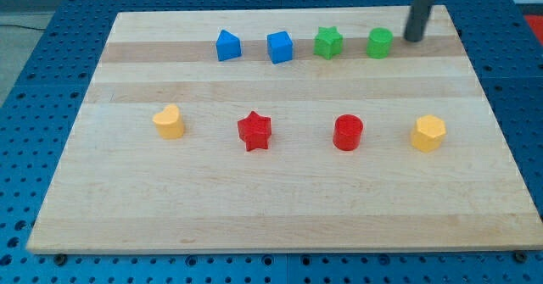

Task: Move the green star into the blue cube

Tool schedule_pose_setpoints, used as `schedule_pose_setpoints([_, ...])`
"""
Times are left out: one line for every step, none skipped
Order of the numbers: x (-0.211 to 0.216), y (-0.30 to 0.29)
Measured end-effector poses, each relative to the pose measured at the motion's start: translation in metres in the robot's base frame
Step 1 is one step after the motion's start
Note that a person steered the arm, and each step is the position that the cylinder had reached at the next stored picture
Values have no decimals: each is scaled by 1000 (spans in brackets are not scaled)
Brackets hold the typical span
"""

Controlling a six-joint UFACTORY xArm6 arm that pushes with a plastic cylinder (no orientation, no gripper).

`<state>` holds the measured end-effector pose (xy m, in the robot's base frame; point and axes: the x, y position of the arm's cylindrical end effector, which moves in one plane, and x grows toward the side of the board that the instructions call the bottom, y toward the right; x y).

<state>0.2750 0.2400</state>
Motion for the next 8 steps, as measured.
schedule_pose_setpoints([6,-11])
schedule_pose_setpoints([6,-78])
schedule_pose_setpoints([8,-86])
schedule_pose_setpoints([22,-58])
schedule_pose_setpoints([24,-111])
schedule_pose_setpoints([20,-176])
schedule_pose_setpoints([12,-229])
schedule_pose_setpoints([6,-209])
